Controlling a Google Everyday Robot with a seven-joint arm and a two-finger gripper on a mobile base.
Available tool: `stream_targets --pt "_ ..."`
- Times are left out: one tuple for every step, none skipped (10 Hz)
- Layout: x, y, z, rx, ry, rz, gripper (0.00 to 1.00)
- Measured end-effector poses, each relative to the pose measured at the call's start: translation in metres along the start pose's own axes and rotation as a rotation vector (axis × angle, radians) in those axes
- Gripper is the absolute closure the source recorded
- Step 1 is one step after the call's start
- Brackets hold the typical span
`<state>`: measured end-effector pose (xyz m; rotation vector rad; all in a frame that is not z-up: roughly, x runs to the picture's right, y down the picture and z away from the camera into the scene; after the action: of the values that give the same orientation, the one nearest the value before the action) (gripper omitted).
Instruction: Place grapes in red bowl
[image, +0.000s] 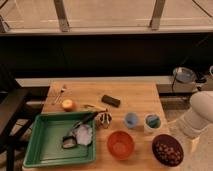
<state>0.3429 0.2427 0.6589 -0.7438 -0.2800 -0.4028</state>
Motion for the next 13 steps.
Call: stream_targets --pt "0.000 0.006 0.011 -0.016 -0.017 0.022 0.20" --pt "-0.001 0.010 0.017 -0.025 -0.029 0.036 0.20" --pt "-0.003 0.014 0.025 -0.037 -0.044 0.051 0.20" --pt "-0.005 0.018 0.030 -0.048 -0.057 0.060 0.20" --pt "-0.008 0.022 0.038 -0.061 -0.070 0.068 0.20" --pt "-0.011 0.024 0.046 -0.074 -0.082 0.075 0.20" --pt "-0.013 0.025 0.051 -0.080 -0.087 0.079 0.20" --pt "-0.015 0.027 0.057 -0.086 -0.094 0.086 0.20" --pt "-0.018 0.028 0.065 -0.096 -0.103 0.089 0.20" --pt "-0.022 0.026 0.071 -0.105 -0.112 0.086 0.20" --pt "-0.027 0.025 0.076 -0.113 -0.121 0.081 0.20" --pt "-0.030 0.025 0.080 -0.121 -0.129 0.078 0.20" --pt "-0.033 0.024 0.083 -0.127 -0.133 0.072 0.25"
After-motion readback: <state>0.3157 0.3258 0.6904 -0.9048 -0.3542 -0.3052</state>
